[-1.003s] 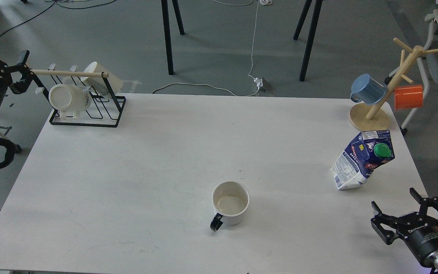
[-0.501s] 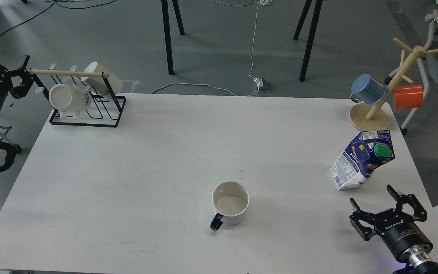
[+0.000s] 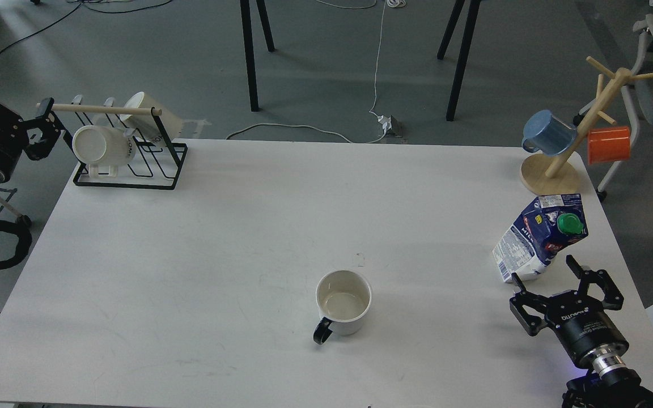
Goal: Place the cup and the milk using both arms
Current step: 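Move the right gripper up to the milk carton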
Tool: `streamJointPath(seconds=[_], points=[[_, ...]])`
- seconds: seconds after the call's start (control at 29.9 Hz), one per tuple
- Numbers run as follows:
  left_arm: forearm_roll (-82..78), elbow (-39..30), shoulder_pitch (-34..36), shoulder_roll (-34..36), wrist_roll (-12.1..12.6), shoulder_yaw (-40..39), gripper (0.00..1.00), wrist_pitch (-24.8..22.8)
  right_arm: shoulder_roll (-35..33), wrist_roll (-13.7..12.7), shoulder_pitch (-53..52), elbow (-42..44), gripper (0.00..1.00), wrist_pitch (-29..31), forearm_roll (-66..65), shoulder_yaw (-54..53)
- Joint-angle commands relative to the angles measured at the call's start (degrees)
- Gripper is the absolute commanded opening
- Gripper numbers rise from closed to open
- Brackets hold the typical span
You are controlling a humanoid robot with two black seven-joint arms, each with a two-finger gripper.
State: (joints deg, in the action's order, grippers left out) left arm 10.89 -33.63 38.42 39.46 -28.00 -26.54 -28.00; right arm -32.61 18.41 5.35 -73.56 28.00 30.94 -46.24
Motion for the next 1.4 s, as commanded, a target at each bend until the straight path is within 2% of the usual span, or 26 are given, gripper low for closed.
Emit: streamJointPath(seconds=[0.0,0.43,0.8,1.14,1.37], points=[[0.0,0.1,-0.4,0.0,0.0,0.0,0.99,0.0,0.0,0.0,-0.2,0.3,1.00,0.0,0.2,-0.2],[0.0,1.5,-1.5,-0.4,0.0,0.2,0.99,0.0,0.2,-0.1,-1.0,2.4,1.00,0.0,0.6,-2.1],[-0.1,2.2,-2.5,-1.2,0.0,0.3,0.99,0.0,3.9,-0.1,-3.1,4.1,1.00,0.0,0.6,-1.5],[-0.1,5.7,-2.9,-3.4,0.0,0.3,0.99,0.0,5.1,0.0,-3.9,4.5,1.00,0.0,0.7,-2.2],[-0.1,5.9,-3.5,-3.4,0.0,0.3,0.99,0.0,6.5,0.2,-3.6,5.1,0.92,0.0,0.9,-2.5]])
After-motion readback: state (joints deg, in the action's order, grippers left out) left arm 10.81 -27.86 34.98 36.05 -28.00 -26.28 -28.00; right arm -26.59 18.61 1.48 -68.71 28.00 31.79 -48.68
